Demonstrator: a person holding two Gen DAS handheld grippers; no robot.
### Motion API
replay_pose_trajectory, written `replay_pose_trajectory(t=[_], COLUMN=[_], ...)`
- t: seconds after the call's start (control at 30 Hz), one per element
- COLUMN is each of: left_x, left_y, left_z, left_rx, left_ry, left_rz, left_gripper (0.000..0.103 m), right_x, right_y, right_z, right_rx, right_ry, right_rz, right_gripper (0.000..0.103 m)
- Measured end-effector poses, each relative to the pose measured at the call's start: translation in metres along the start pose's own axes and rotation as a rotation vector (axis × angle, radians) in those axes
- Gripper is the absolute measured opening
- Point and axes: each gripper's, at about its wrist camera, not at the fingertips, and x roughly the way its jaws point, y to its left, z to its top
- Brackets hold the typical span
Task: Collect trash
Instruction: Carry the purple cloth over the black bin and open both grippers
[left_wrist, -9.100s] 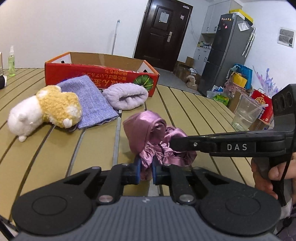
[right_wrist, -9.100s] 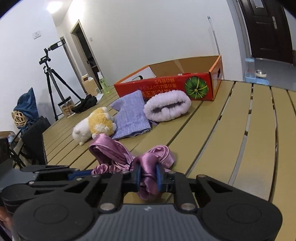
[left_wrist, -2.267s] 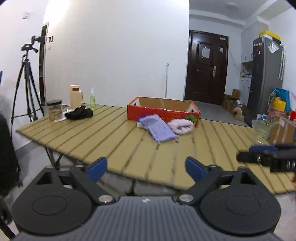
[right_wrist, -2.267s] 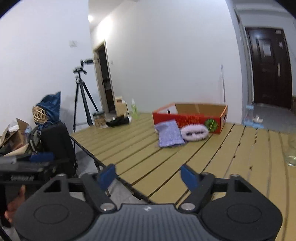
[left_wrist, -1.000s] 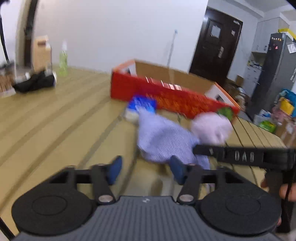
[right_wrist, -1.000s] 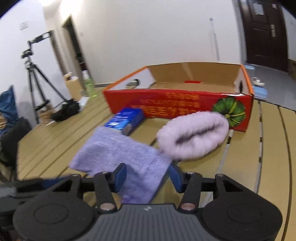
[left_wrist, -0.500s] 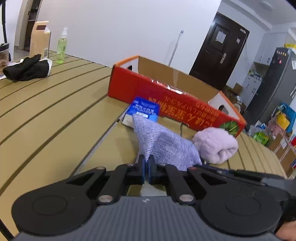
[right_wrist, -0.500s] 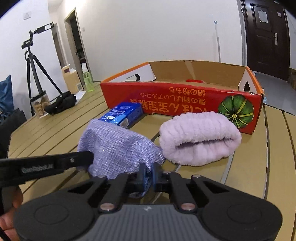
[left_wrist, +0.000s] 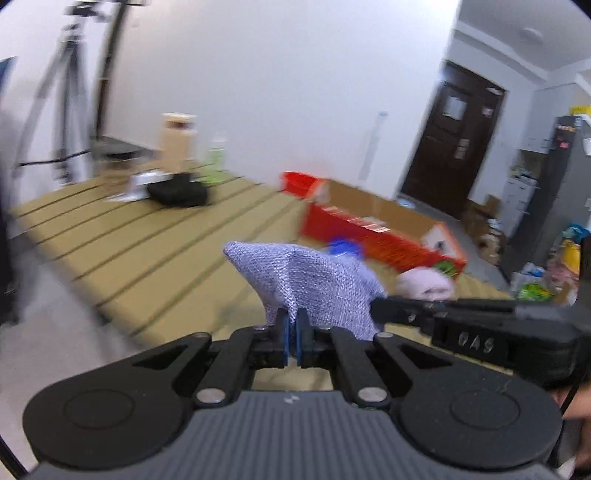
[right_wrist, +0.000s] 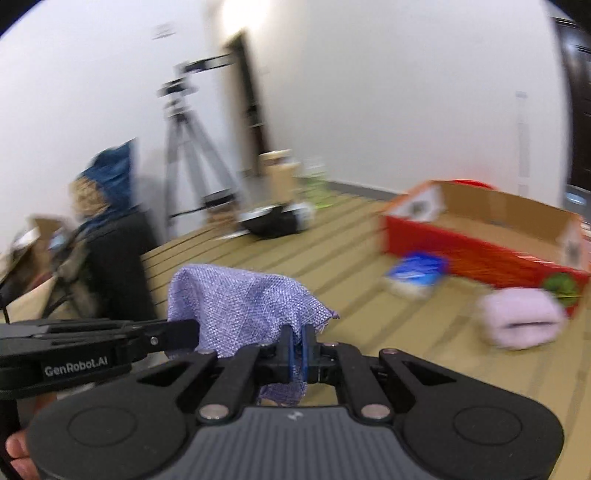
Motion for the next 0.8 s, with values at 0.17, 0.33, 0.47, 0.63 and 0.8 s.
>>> replay_pose_trajectory(t=[0.17, 0.33, 0.47, 0.63, 0.8], left_x=[-0.059, -0.061, -0.042, -0.005, 0.019], left_y=[0.071, 0.12, 0.148, 0.174, 0.185], left_z=[-0.067, -0.133, -0.156, -0.173, -0.188], left_rx=[-0.096, -0.186, -0.223, -0.22, -0.166], left_ry=[0.094, 0.243, 0.347, 0.494, 0.557], left_rz=[0.109, 0.152, 0.17, 0.182, 0.259], left_gripper=[0.004, 0.004, 0.005, 0.071, 0.072], right_x=[0.008, 0.044, 0.079, 0.138, 0.194], right_y=[0.098, 0.162, 0.183, 0.178, 0.157], right_z=[-0.038, -0.094, -0.13, -0.16, -0.207], right_rx=[-0.089, -0.164, -0.195, -0.176, -0.148], right_ry=[0.089, 0.244, 0.377, 0.503, 0.651], right_rz=[0.145, 0.185, 0.154, 0.131, 0.085], right_gripper=[0.004, 0.004, 0.004, 0.028, 0.054])
